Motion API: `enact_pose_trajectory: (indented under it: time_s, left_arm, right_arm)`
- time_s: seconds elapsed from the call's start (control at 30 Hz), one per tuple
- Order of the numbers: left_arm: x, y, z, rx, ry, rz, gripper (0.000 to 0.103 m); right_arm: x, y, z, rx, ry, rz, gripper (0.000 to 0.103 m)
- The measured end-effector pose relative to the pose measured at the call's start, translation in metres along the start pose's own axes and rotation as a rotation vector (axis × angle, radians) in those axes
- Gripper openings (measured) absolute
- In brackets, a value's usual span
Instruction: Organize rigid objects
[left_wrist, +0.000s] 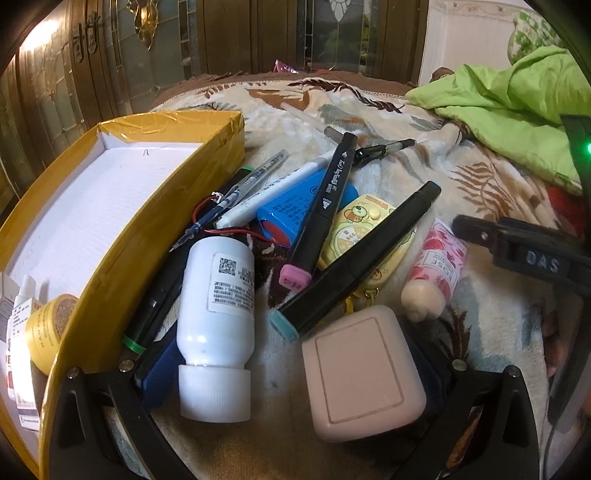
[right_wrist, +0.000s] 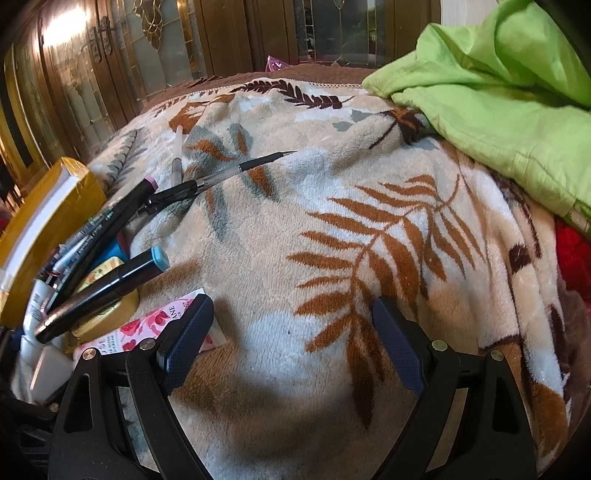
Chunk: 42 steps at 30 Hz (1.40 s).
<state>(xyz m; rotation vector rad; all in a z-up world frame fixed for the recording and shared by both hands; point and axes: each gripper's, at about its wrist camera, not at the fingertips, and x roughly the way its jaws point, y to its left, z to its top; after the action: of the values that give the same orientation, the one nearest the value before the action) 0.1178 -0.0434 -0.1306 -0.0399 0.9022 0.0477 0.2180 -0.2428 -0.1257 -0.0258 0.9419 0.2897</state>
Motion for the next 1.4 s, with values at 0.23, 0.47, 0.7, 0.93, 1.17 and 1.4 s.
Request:
enact_pose_trajectory:
  time_s: [0.23,0.47,0.7,0.93,1.17,1.4]
  left_arm:
    - [-0.047,0.007,0.013,-0.094,-0.137,-0.104,0.103]
    - [-0.13,-0.019,0.041,-0.056,-0.177,0.024,0.103]
    - [-0.183,0.003,-0.001,-0.088,-0.163,0.038,0.103]
    - [-0.182,0.008,-0.006,-0.113,-0.155,0.018,0.103]
    - [-0.13,0.045,-0.019,-0.322,-0.026,-0.087,0.102]
    - [-0.129,0.067,-0.022,-0.352,-0.026,-0.137,0.095]
  right_arm:
    - [-0.023,0.009,-0.026,0.025,0.051,-0.027,0.089]
    - [-0.096,0.021,-0.008,0.021,-0.029,0.058,0.089]
    - [-0.144,0.033,-0.006,0.03,0.004,0.253,0.089]
    - [-0.136,0.053,-0.019,0.037,0.064,0.285,0.089]
    - [-0.112,0.04,-0.015,0.149,0.124,0.325,0.081]
    - [-0.058,0.052,-0.004,0.237,0.248,0.337,0.079]
